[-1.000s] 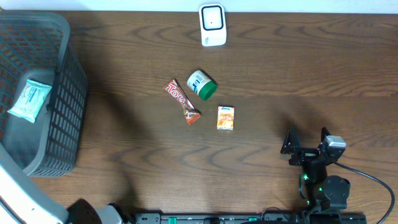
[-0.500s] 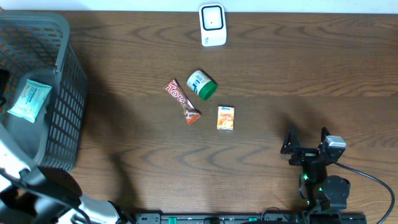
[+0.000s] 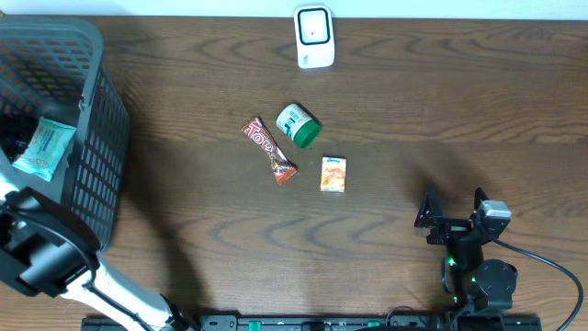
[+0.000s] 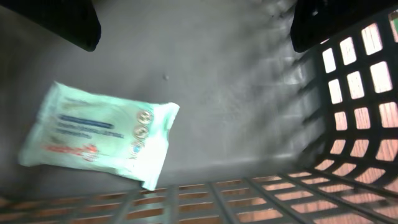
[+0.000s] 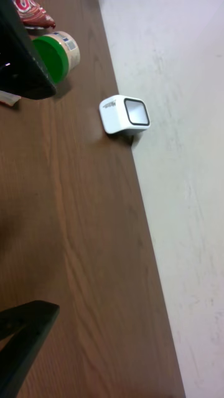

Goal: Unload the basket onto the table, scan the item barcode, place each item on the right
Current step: 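Lower the left gripper into the basket over the mint-green wipes pack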

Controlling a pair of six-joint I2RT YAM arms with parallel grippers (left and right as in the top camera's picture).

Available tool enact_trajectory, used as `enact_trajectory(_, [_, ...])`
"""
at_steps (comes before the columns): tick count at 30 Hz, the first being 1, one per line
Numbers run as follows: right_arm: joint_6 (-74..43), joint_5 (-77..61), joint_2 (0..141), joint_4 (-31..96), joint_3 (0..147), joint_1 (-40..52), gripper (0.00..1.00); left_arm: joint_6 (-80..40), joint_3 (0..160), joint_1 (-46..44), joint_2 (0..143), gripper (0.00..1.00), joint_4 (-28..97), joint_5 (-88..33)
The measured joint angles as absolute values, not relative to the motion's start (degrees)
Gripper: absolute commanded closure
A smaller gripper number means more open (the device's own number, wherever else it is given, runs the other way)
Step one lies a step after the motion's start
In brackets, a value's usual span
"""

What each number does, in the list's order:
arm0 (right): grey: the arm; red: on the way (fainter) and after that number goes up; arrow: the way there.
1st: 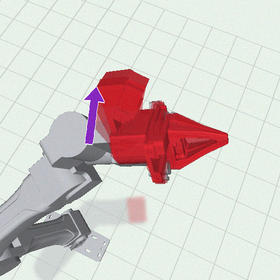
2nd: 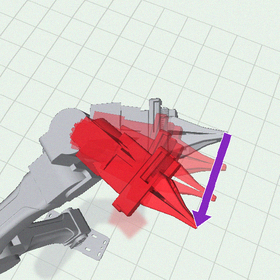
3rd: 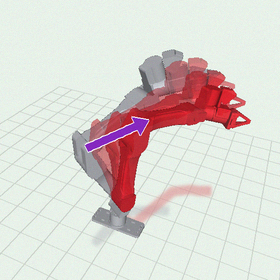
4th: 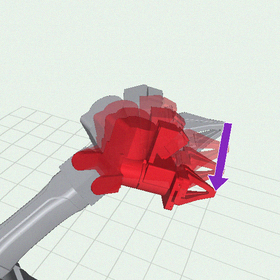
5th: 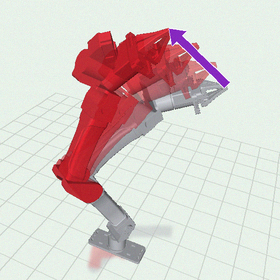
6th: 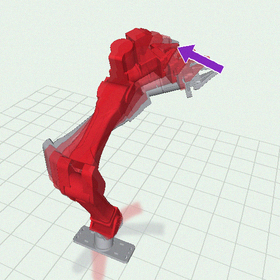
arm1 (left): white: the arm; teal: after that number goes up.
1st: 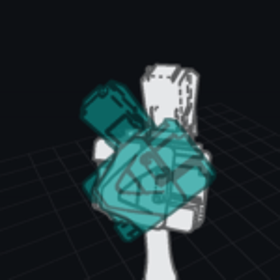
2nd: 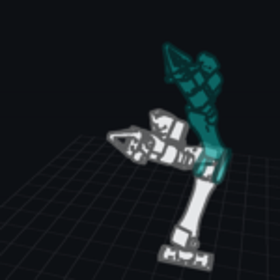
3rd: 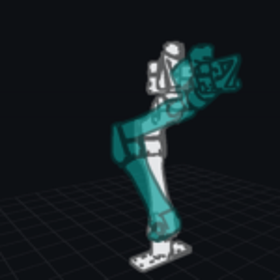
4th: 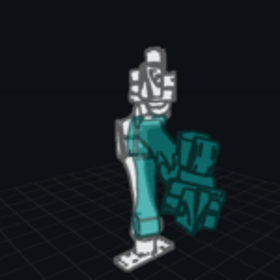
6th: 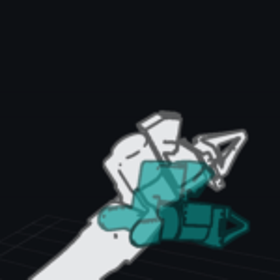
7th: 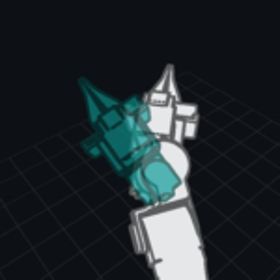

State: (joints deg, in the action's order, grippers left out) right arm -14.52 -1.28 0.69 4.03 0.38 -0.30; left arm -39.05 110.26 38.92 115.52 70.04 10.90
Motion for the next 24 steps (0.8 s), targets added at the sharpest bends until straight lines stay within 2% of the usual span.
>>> enact_trajectory(15, [-14.50,-1.28,0.69,4.05,0.38,-0.30,0.01,-46.81,110.13,38.89,119.70,0.02,69.54,12.88])
enact_trajectory(24, [-14.50,-1.26,0.69,4.03,0.38,-0.30,0.01,-49.06,103.83,38.89,121.01,0.02,65.73,13.47])
